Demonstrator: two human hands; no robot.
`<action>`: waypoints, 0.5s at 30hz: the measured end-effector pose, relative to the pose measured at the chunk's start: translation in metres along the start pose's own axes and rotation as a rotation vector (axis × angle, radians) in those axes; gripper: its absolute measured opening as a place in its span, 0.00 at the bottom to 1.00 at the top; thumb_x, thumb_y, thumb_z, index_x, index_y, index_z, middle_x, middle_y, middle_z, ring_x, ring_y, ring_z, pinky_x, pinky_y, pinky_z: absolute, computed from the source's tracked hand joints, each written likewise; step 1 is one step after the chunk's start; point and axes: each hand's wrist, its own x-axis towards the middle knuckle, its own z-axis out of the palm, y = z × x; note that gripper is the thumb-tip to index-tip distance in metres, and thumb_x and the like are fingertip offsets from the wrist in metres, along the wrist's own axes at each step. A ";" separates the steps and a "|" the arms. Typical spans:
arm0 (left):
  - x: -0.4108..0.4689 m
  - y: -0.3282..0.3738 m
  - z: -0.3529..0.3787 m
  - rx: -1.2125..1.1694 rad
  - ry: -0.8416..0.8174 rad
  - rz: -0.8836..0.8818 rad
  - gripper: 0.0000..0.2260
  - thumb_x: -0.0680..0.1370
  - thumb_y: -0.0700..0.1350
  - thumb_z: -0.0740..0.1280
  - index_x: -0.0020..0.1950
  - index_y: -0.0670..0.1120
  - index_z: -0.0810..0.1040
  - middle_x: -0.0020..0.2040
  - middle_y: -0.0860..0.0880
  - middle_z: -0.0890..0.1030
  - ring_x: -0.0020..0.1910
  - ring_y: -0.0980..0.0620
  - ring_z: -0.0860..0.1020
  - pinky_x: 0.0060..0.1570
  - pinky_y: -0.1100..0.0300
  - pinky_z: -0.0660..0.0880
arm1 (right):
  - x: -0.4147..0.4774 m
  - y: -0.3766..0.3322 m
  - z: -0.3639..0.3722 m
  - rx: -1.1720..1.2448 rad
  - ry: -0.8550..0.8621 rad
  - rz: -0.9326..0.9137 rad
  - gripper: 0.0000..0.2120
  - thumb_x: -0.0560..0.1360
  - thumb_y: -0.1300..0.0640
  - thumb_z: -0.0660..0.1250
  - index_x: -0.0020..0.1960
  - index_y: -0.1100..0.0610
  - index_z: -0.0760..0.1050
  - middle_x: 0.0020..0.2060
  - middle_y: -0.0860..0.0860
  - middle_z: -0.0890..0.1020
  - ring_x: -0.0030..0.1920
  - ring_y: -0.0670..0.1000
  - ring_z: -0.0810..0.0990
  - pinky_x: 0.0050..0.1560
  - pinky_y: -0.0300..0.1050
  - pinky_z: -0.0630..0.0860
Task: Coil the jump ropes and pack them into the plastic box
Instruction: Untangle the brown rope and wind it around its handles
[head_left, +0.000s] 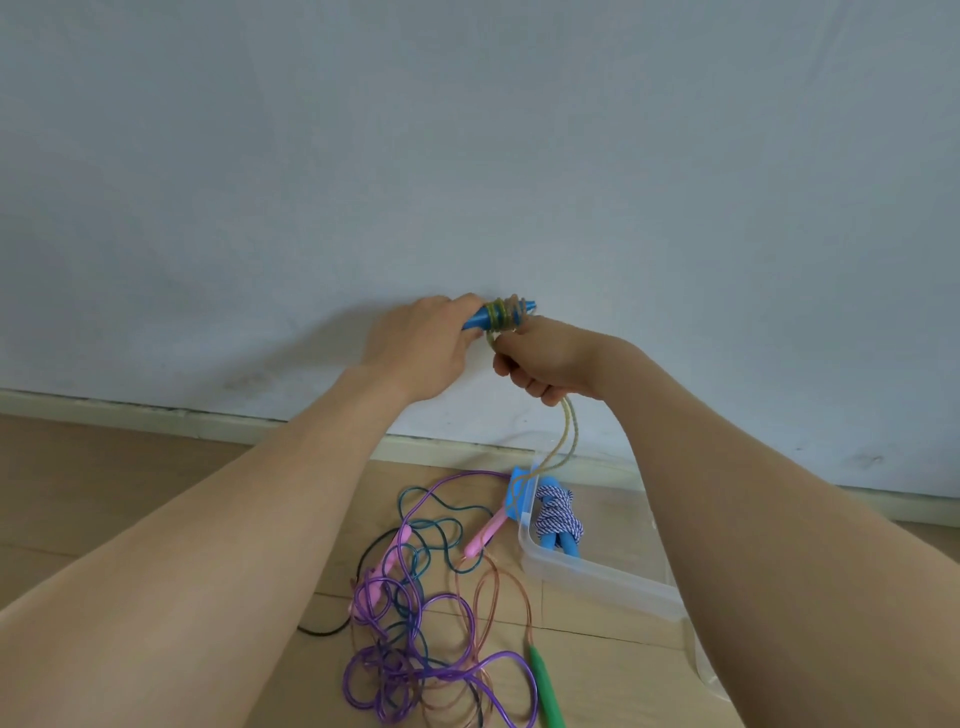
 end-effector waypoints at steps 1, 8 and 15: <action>0.000 -0.001 0.001 0.045 -0.022 -0.024 0.06 0.85 0.52 0.61 0.59 0.53 0.74 0.45 0.50 0.77 0.45 0.40 0.78 0.41 0.48 0.75 | 0.000 -0.003 0.001 -0.007 0.002 -0.004 0.13 0.83 0.56 0.54 0.42 0.57 0.71 0.27 0.49 0.65 0.26 0.49 0.60 0.27 0.40 0.58; -0.006 -0.019 0.010 0.046 -0.373 0.028 0.05 0.85 0.50 0.65 0.58 0.59 0.79 0.49 0.51 0.76 0.49 0.44 0.78 0.43 0.51 0.74 | -0.005 0.000 -0.013 0.160 0.206 -0.116 0.11 0.77 0.56 0.61 0.38 0.60 0.74 0.26 0.50 0.67 0.26 0.51 0.61 0.26 0.40 0.61; -0.002 -0.008 -0.002 -0.204 -0.123 0.206 0.10 0.84 0.51 0.64 0.64 0.55 0.80 0.52 0.51 0.81 0.50 0.46 0.79 0.49 0.47 0.76 | 0.005 0.029 -0.027 0.119 0.336 -0.131 0.19 0.82 0.50 0.66 0.49 0.67 0.84 0.36 0.56 0.69 0.34 0.54 0.66 0.29 0.43 0.67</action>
